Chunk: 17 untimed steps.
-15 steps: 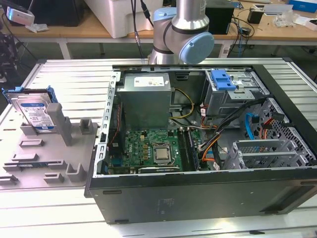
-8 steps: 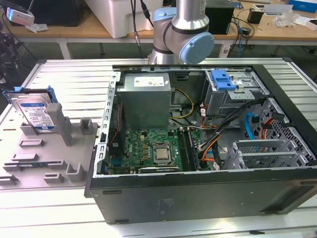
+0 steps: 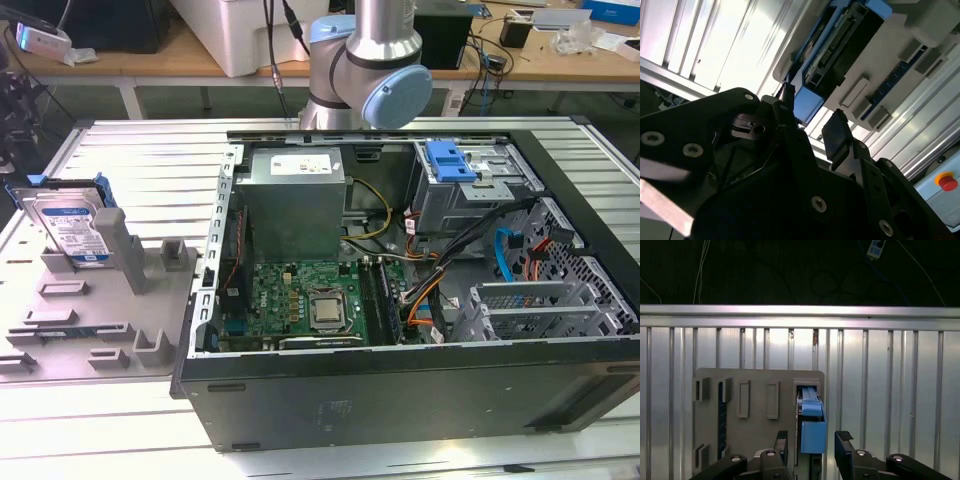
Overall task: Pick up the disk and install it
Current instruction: 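Pick up the disk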
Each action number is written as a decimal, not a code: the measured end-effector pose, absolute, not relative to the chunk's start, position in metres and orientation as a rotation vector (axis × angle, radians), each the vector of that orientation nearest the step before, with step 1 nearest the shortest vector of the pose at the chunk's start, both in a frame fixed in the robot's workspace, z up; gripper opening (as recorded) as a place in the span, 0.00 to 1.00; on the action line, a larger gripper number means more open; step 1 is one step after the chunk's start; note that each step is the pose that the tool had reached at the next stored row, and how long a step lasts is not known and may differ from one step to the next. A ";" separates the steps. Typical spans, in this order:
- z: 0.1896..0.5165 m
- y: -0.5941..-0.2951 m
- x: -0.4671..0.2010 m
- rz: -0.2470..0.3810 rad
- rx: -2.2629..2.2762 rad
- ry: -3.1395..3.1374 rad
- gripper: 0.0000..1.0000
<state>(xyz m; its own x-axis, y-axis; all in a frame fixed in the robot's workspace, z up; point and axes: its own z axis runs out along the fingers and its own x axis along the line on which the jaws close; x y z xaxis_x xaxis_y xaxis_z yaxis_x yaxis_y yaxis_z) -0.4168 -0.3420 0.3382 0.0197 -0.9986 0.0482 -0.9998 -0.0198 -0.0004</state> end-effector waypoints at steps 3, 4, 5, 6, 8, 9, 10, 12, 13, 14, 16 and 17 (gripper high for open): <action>0.335 -0.342 -0.419 0.054 2.219 -2.176 0.50; 0.334 -0.342 -0.419 0.054 2.219 -2.176 0.50; 0.333 -0.342 -0.419 0.054 2.219 -2.175 0.50; 0.333 -0.342 -0.419 0.054 2.219 -2.175 0.50; 0.331 -0.342 -0.419 0.054 2.219 -2.175 0.50; 0.331 -0.342 -0.419 0.054 2.219 -2.176 0.50; 0.330 -0.342 -0.419 0.054 2.219 -2.176 0.50; 0.327 -0.342 -0.419 0.054 2.219 -2.176 0.50; 0.327 -0.342 -0.419 0.054 2.219 -2.176 0.50; 0.326 -0.342 -0.419 0.054 2.219 -2.175 0.50; 0.323 -0.342 -0.419 0.054 2.219 -2.176 0.50; 0.322 -0.342 -0.419 0.054 2.219 -2.175 0.50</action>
